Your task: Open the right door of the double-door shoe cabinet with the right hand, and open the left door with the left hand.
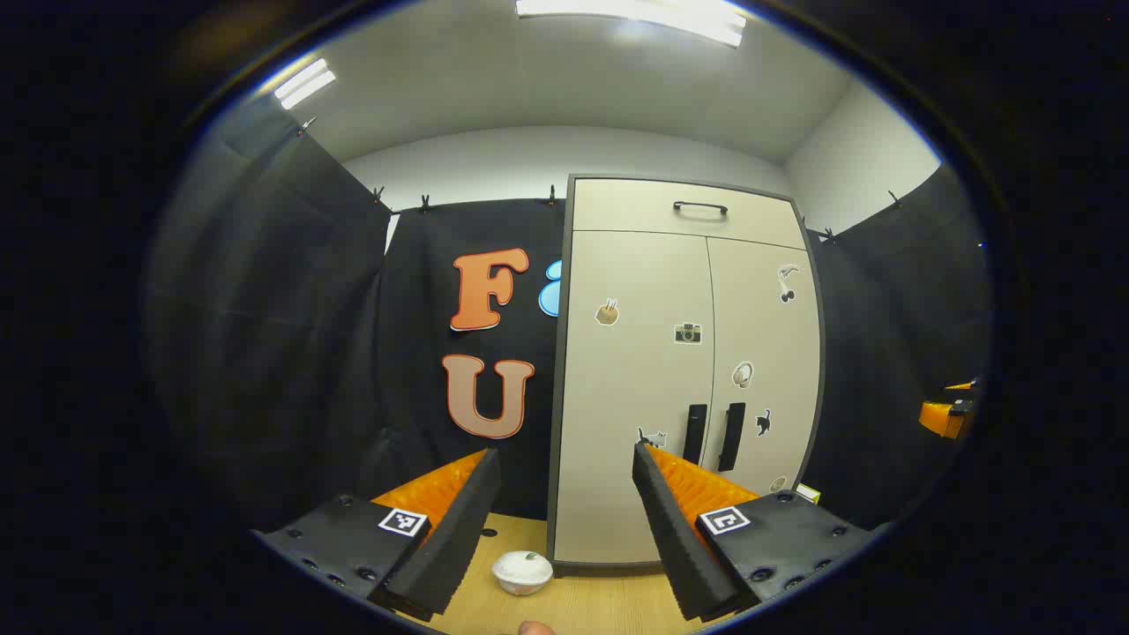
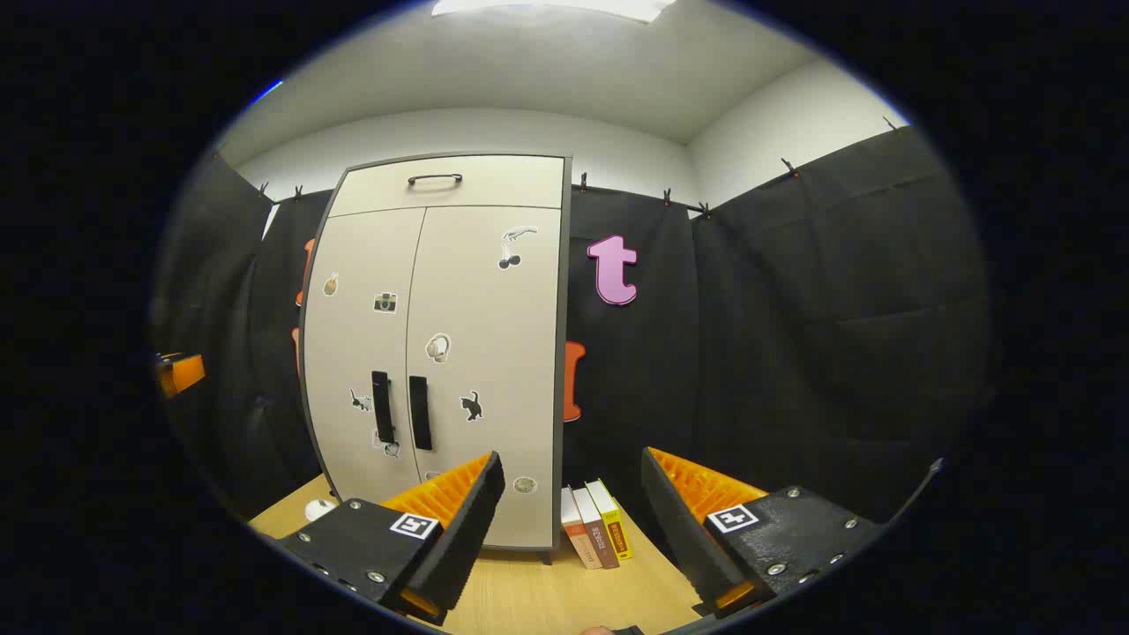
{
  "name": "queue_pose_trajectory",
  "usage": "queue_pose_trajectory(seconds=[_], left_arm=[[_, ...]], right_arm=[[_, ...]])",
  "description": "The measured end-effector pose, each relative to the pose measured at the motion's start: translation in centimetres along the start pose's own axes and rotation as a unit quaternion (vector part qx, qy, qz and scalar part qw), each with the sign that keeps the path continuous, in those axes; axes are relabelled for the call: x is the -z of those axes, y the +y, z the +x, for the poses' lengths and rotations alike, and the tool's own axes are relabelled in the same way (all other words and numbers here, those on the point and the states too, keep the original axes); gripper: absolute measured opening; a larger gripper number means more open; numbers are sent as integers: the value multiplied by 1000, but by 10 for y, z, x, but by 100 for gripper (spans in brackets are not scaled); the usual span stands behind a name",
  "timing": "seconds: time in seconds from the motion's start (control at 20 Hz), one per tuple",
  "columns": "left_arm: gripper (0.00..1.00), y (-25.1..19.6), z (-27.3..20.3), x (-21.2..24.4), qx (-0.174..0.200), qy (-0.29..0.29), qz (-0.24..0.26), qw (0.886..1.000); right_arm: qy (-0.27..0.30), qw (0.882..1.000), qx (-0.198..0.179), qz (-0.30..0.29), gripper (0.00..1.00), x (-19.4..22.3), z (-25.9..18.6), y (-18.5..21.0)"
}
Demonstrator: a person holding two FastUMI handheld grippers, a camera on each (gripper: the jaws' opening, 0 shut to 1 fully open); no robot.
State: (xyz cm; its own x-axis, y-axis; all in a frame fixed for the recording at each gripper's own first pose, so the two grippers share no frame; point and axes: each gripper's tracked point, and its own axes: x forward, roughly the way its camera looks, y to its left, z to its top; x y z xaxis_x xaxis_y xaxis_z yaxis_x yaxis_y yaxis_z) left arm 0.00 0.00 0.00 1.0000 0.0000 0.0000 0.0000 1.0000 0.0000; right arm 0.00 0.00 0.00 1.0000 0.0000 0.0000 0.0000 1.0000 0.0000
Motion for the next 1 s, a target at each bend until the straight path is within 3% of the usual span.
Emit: queue_pose_trajectory(seconds=[0.2, 0.25, 0.35, 1.0], left_arm=[[96, -3, 2, -2, 6, -2, -3, 1000], [96, -2, 3, -3, 5, -3, 0, 1000], [96, -2, 3, -5, 4, -6, 2, 1000], [96, 4, 1, -1, 0, -1, -1, 1000]], right_arm=[[-9, 1000, 7, 7, 95, -6, -2, -7], [-9, 1000, 9, 8, 100, -6, 0, -8], [-7, 1000, 8, 14, 95, -6, 0, -8], [-7, 1000, 6, 6, 95, -2, 5, 1]])
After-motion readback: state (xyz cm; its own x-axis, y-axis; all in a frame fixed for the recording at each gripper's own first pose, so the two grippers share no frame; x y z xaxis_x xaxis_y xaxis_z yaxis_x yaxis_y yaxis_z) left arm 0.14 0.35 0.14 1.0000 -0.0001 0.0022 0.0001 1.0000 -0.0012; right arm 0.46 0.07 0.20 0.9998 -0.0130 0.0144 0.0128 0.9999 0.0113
